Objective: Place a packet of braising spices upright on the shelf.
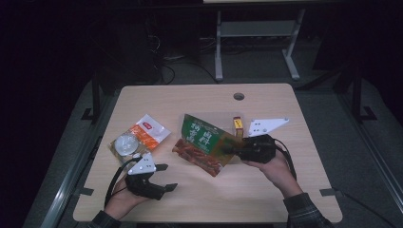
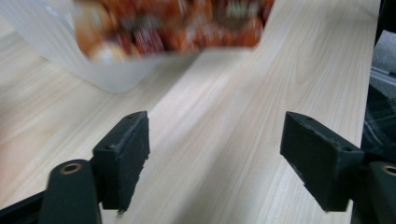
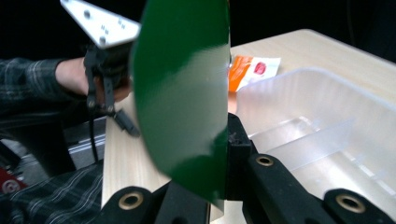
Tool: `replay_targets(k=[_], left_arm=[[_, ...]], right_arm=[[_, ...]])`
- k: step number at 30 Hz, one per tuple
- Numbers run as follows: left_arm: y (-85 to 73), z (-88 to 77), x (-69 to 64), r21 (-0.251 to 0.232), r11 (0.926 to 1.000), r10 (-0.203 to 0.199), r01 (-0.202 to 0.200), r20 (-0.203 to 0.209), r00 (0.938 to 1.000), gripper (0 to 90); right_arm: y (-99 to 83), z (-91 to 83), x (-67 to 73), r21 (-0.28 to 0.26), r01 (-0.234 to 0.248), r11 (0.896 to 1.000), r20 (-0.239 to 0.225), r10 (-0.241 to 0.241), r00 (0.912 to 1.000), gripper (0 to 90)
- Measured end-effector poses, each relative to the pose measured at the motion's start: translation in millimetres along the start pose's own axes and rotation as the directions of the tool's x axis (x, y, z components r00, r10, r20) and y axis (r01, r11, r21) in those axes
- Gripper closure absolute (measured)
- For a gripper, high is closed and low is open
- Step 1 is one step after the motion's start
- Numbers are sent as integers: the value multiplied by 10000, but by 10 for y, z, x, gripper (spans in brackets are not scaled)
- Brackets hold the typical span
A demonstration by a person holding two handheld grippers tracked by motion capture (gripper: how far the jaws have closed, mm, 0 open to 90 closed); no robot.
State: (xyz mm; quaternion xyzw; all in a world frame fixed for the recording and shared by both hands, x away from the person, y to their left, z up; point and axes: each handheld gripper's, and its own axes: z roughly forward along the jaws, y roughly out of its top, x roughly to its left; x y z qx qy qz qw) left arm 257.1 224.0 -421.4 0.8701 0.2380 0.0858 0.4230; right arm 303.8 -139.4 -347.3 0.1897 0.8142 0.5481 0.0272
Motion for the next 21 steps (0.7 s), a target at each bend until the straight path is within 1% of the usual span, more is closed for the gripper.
replay_targets(k=[1, 3, 6, 7, 8, 11, 13, 15, 17, 18, 21], left_arm=[[-7, 21, 5, 71, 9999, 100, -100, -45, 9999, 219], [-10, 34, 3, 55, 10000, 83, -83, -31, 10000, 214], [-24, 69, -8, 71, 10000, 33, -34, 100, 9999, 210], [-25, 80, -15, 105, 9999, 26, -27, 142, 9999, 210], [-27, 93, -20, 113, 9999, 34, -36, 175, 9998, 210], [-34, 131, -37, 232, 9997, 9, -16, 303, 9995, 210], [-39, 152, -36, 368, 9992, 122, -134, 336, 9994, 210], [-44, 172, -40, 408, 9991, 132, -148, 387, 9992, 210], [-45, 181, -49, 420, 9990, 132, -149, 411, 9991, 210], [-45, 189, -53, 402, 9990, 203, -218, 393, 9990, 210], [-45, 188, -52, 453, 9985, 283, -300, 393, 9988, 210]], right_arm=[[59, -41, -7, -88, 27, 10000, 169, -26, 9999, 900], [88, -62, -13, -163, 42, 9999, 242, -38, 9997, 900], [172, -122, -36, -326, 79, 9994, 560, -60, 9984, 900], [222, -153, -56, -398, -10, 9992, 750, 40, 9972, 900], [222, -153, -56, -398, -10, 9992, 750, 40, 9972, 900], [288, -184, -92, -511, -40, 9987, 1032, 92, 9946, 900], [331, -199, -119, -570, -116, 9983, 1242, 186, 9921, 900], [374, -190, -157, -633, -222, 9977, 1496, 315, 9882, 900], [382, -180, -170, -637, -243, 9977, 1554, 340, 9873, 900], [405, -147, -208, -622, -361, 9974, 1664, 460, 9850, 900], [421, -117, -241, -626, -406, 9972, 1720, 508, 9838, 900]])
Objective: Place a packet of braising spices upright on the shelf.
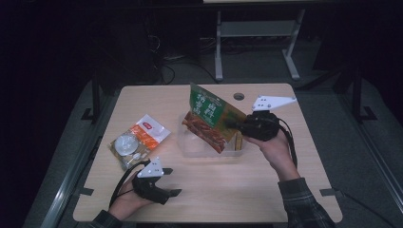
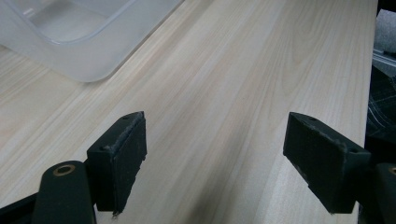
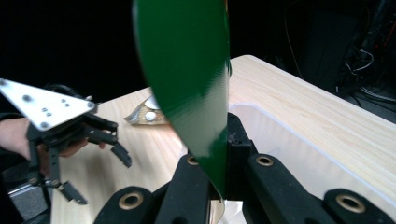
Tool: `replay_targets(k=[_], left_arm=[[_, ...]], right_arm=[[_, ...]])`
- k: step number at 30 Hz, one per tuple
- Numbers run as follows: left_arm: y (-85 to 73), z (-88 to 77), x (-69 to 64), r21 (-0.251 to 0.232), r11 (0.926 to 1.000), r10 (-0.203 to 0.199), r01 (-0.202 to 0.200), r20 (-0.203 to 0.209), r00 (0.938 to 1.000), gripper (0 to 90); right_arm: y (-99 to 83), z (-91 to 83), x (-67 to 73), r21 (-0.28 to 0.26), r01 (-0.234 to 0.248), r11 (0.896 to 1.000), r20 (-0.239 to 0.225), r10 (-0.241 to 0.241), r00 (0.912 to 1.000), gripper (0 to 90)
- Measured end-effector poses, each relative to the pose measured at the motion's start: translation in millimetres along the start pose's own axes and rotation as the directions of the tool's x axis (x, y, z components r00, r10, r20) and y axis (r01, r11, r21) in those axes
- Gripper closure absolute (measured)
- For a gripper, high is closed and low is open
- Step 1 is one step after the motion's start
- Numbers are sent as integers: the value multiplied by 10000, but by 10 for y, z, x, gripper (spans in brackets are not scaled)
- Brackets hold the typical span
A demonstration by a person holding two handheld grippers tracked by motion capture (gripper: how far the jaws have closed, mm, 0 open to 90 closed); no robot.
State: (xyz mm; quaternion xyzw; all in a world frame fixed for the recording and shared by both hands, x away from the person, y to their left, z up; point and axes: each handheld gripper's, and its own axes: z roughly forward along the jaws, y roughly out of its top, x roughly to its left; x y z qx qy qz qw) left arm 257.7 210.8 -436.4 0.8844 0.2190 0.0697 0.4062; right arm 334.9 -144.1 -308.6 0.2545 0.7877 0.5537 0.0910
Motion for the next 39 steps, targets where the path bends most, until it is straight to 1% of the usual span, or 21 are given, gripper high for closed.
replay_targets(k=[4, 6, 7, 9, 13, 16, 19, 21, 26, 27, 29, 31, 32, 33, 38, 39], left_arm=[[-7, -2, 9, 43, 10000, 25, -25, -27, 10000, 210], [-9, 0, 15, 60, 10000, 67, -67, -28, 10000, 210], [-10, 1, 16, 70, 9999, 78, -78, -15, 10000, 210], [-10, 5, 12, 74, 9999, 92, -92, -19, 10000, 210], [-8, 15, 10, 125, 9998, 140, -140, -13, 9999, 210], [-8, 21, 11, 177, 9997, 182, -182, -3, 9998, 210], [-11, 29, 6, 192, 9996, 192, -192, 37, 9998, 210], [-12, 35, 10, 234, 9994, 238, -239, 32, 9997, 210], [-18, 43, 3, 302, 9991, 284, -284, 18, 9996, 210], [-19, 44, 3, 308, 9991, 285, -285, 10, 9996, 210], [-21, 44, 4, 340, 9989, 308, -308, 0, 9995, 210], [-22, 45, 3, 346, 9989, 301, -301, -3, 9995, 210], [-21, 42, 6, 402, 9985, 368, -368, 2, 9993, 210], [-22, 45, -1, 357, 9989, 309, -308, -4, 9995, 210], [-21, 50, -3, 399, 9986, 355, -355, 1, 9994, 210], [-21, 50, -2, 400, 9986, 353, -353, 0, 9994, 210]], right_arm=[[35, 29, -55, -24, 61, 10000, 279, -60, 9996, 900], [49, 27, -84, -112, -26, 9999, 385, 30, 9993, 900], [56, 15, -121, -181, -84, 9998, 572, 94, 9983, 900], [55, 10, -136, -204, -85, 9998, 609, 97, 9981, 900], [17, -39, -218, -191, -198, 9996, 1020, 216, 9945, 900], [-7, -52, -248, -198, -312, 9993, 1118, 332, 9932, 900], [-55, -58, -301, -118, -388, 9992, 1339, 401, 9902, 900], [-64, -57, -306, -107, -441, 9990, 1357, 451, 9897, 900], [-111, -46, -357, -50, -625, 9980, 1572, 625, 9856, 900], [-116, -49, -368, -75, -686, 9976, 1683, 688, 9833, 900], [-116, -50, -370, -90, -708, 9975, 1728, 712, 9824, 900], [-118, -50, -372, -140, -780, 9969, 1851, 793, 9795, 900], [-120, -49, -372, -129, -825, 9965, 1910, 834, 9780, 900], [-120, -47, -370, -119, -832, 9965, 1934, 839, 9775, 900], [-136, -20, -370, -63, -873, 9962, 2091, 867, 9740, 900], [-147, -5, -373, -13, -903, 9959, 2189, 884, 9717, 900]])
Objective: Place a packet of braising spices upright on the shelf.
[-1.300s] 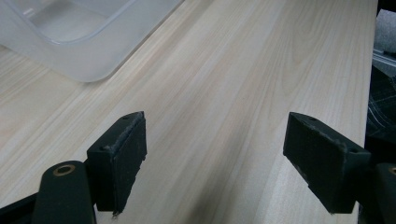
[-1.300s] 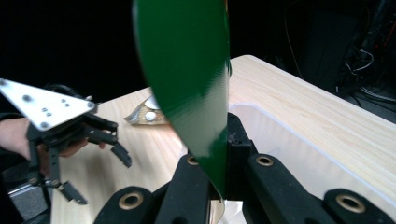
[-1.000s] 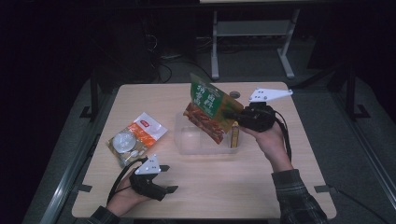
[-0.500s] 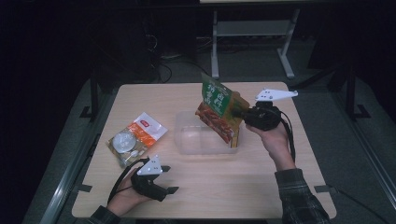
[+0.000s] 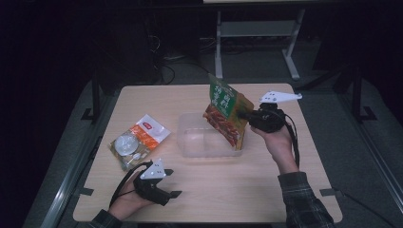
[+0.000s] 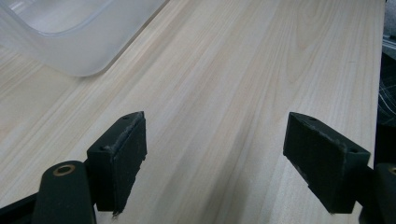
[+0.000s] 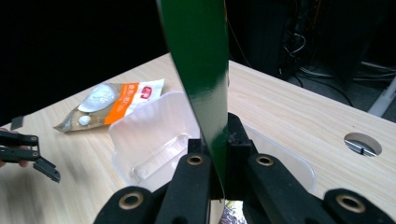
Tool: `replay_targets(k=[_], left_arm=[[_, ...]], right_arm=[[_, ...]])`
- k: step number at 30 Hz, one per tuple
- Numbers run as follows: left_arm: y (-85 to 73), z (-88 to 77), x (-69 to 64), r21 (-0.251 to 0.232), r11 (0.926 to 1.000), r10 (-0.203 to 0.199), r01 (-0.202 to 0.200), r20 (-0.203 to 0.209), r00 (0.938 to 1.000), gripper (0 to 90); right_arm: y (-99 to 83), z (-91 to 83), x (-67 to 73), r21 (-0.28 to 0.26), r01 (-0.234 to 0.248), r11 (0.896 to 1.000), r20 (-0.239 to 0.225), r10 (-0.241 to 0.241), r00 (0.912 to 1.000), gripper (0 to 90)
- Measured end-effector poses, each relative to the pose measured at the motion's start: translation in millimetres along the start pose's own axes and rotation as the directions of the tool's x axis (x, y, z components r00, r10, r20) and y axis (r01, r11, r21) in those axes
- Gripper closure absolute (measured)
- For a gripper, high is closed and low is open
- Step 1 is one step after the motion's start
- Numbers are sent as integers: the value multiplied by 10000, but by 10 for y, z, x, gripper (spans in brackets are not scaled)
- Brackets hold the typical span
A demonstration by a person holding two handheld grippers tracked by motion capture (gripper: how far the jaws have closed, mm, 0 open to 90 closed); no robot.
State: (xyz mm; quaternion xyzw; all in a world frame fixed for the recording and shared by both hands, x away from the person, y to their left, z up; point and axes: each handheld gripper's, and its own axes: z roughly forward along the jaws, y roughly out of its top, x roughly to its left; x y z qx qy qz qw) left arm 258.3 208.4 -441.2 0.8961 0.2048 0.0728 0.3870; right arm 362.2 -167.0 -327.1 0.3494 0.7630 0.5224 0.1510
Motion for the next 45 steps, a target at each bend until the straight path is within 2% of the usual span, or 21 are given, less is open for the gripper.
replay_targets(k=[10, 15, 24, 32, 37, 42, 45], left_arm=[[-4, 3, -6, 18, 10000, 27, -27, 4, 10000, 210], [-1, 4, -3, 151, 9997, 180, -180, -1, 9998, 210], [-2, 11, -8, 195, 9995, 229, -230, 10, 9997, 210], [-4, 17, 14, 304, 9995, -43, 39, 127, 9999, 207], [-5, 21, 25, 449, 9990, -37, 32, 114, 9999, 195], [-9, 31, 15, 465, 9989, -15, 12, 84, 10000, 193], [-9, 31, 14, 493, 9988, -12, 8, 89, 10000, 193]], right_arm=[[-28, 32, 4, 110, -11, 9999, 159, 9, 9999, 900], [-53, 75, 7, 320, 5, 9995, 72, -7, 10000, 900], [-121, 176, -8, 820, -31, 9966, -151, 43, 9999, 899], [-154, 243, -6, 1035, -108, 9946, -219, 131, 9997, 895], [-157, 252, -4, 1081, -120, 9941, -281, 151, 9995, 889], [-157, 250, -7, 1030, -175, 9945, -288, 205, 9994, 832], [-148, 235, -2, 936, -213, 9954, -241, 237, 9994, 729]])
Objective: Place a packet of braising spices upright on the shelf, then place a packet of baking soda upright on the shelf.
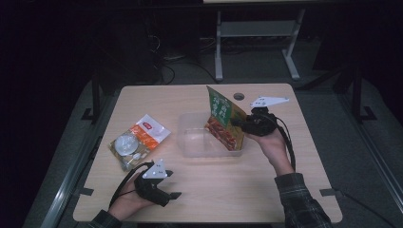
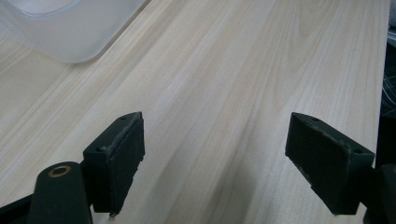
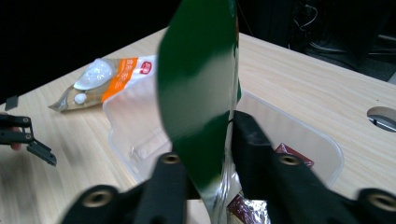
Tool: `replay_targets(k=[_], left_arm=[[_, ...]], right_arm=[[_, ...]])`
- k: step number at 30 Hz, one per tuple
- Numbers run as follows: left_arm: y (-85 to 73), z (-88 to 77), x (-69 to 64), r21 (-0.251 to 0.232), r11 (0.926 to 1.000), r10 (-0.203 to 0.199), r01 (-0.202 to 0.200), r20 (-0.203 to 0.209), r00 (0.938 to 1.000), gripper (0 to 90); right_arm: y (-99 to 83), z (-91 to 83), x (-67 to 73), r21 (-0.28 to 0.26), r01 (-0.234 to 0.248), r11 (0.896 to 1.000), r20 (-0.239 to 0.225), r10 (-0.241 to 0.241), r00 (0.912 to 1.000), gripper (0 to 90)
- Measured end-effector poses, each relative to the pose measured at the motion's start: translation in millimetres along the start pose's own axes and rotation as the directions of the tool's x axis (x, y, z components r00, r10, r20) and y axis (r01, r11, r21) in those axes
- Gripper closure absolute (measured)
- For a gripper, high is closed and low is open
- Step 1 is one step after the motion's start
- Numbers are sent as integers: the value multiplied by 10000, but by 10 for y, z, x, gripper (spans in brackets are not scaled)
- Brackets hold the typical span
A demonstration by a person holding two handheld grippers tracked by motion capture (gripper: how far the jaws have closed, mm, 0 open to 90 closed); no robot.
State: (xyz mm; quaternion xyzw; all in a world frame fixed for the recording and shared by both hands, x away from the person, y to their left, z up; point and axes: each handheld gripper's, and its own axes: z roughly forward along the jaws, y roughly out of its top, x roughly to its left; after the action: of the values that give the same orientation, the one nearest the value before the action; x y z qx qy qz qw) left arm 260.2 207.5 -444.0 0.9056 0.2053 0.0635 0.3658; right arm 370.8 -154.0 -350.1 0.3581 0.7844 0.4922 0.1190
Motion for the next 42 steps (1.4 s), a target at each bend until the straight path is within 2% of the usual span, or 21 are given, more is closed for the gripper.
replay_targets(k=[4, 6, 12, 13, 15, 17, 20, 26, 32, 37, 42], left_arm=[[-1, -1, 13, -3, 9999, -115, 115, 27, 9999, 193], [-3, -6, 17, 36, 9999, -120, 120, 32, 9999, 193], [-8, -7, 19, 75, 9999, -94, 94, 12, 10000, 193], [-11, -5, 12, 76, 9998, -187, 186, 48, 9998, 193], [-14, -8, 18, 105, 9999, -111, 111, 31, 9999, 193], [-17, -10, 20, 106, 9999, -113, 112, 27, 9999, 193], [-15, -11, 16, 128, 9998, -133, 133, 28, 9999, 193], [-18, -15, 18, 81, 9999, -123, 123, -26, 9999, 194], [-19, -23, 26, 193, 9998, -78, 80, -96, 9999, 194], [-29, -62, 44, 66, 9994, -332, 334, -244, 9992, 202], [-34, -144, 123, 66, 9984, -549, 553, -584, 9968, 209]], right_arm=[[8, -17, 10, -20, 10, 10000, 210, -9, 9998, 523], [1, -20, 4, 26, 0, 10000, 321, -1, 9995, 469], [-20, -61, 13, 120, 133, 9998, 234, -135, 9996, 369], [-24, -71, 26, 144, 127, 9998, 243, -130, 9996, 358], [-37, -94, 43, 200, 187, 9996, 289, -193, 9994, 340], [-86, -133, 56, 114, 222, 9997, 338, -226, 9992, 327], [-194, -178, 66, 291, 219, 9993, 426, -231, 9988, 303], [-431, -275, 79, 581, 318, 9978, 238, -332, 9992, 274], [-656, -356, 124, 979, 692, 9928, 93, -704, 9975, 264], [-840, -408, 158, 1144, 705, 9909, 27, -713, 9975, 252], [-1046, -418, 229, 1397, 829, 9867, -139, -817, 9966, 220]])
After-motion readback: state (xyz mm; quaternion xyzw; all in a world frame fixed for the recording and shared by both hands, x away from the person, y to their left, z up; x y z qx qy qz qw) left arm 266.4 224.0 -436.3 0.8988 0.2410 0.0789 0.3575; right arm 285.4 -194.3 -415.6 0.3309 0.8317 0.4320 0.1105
